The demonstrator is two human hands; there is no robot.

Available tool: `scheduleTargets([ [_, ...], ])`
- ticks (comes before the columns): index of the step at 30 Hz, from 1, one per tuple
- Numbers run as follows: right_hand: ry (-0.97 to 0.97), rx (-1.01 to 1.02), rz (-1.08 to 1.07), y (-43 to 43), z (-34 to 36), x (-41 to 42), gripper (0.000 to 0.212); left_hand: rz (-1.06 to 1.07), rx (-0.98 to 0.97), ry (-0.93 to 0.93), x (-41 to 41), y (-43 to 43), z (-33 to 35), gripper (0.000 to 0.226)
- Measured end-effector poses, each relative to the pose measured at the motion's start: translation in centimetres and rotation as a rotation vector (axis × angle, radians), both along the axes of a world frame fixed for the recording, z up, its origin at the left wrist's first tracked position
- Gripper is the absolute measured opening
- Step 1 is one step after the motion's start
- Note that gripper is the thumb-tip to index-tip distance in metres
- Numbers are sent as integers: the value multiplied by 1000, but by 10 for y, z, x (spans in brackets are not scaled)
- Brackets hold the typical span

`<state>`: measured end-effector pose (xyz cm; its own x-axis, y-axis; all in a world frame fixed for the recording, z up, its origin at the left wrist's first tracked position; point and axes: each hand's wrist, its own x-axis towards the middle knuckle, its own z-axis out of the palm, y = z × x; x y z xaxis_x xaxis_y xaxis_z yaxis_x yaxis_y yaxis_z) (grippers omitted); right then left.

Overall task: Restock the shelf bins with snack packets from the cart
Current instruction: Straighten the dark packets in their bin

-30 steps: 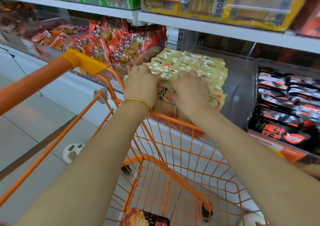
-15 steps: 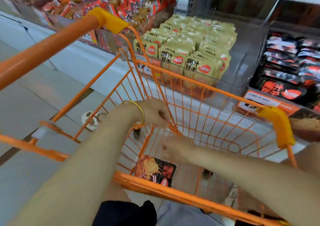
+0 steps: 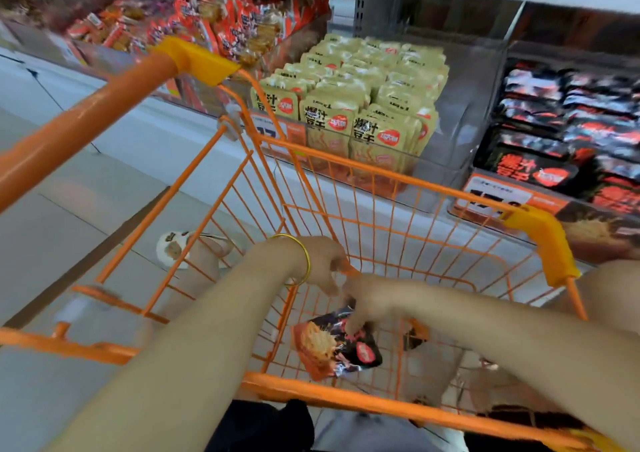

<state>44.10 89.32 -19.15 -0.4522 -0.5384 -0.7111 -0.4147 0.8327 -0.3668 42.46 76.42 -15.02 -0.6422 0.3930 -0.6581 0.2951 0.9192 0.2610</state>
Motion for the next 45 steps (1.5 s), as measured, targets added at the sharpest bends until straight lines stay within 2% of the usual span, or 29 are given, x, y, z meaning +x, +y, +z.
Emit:
scheduleTargets([
  [1,45,-20,17,6,16,-7,18,26,49,-18,5,8,11,48],
  [3,146,-64,22,27,52,-14,35,9,126,-30,6,19,22,39],
  [4,192,-119,-24,39,66,-14,35,-1,169,-14,7,24,27,30],
  [6,316,-277,-192,77,99,-6,27,-24,281,56,0,44,41,17],
  [8,424,-512,-429,118,127,3,25,-91,420,148,-7,76,69,16],
  [11,513,-898,-828,176,153,17,15,-135,530,300,-19,134,115,20],
  [14,689,-1036,-1058,235,166,26,15,-173,670,421,-26,197,150,17],
  [17,784,-1153,-1148,282,179,31,31,-134,778,488,-34,257,162,26],
  [19,889,-1154,-1162,305,182,28,40,-78,859,531,-37,290,161,50],
  [20,949,-1147,-1164,315,183,25,43,-50,929,544,-39,303,159,53],
  [23,1113,-1096,-1166,337,182,11,42,15,1070,552,-52,334,145,36],
  [27,1281,-961,-1098,354,175,-10,34,57,1105,604,-72,354,137,19],
  [31,1267,-875,-1075,362,163,-26,29,69,1119,626,-83,357,131,2],
  [35,1348,-881,-1012,362,157,-17,31,71,1178,645,-76,352,127,5],
  [39,1439,-916,-889,355,166,4,31,91,1343,679,-54,344,134,8],
  [42,1370,-1004,-848,351,173,14,36,96,1429,643,-40,336,139,9],
  [45,1243,-1024,-853,352,170,18,40,104,1417,616,-35,328,132,9],
])
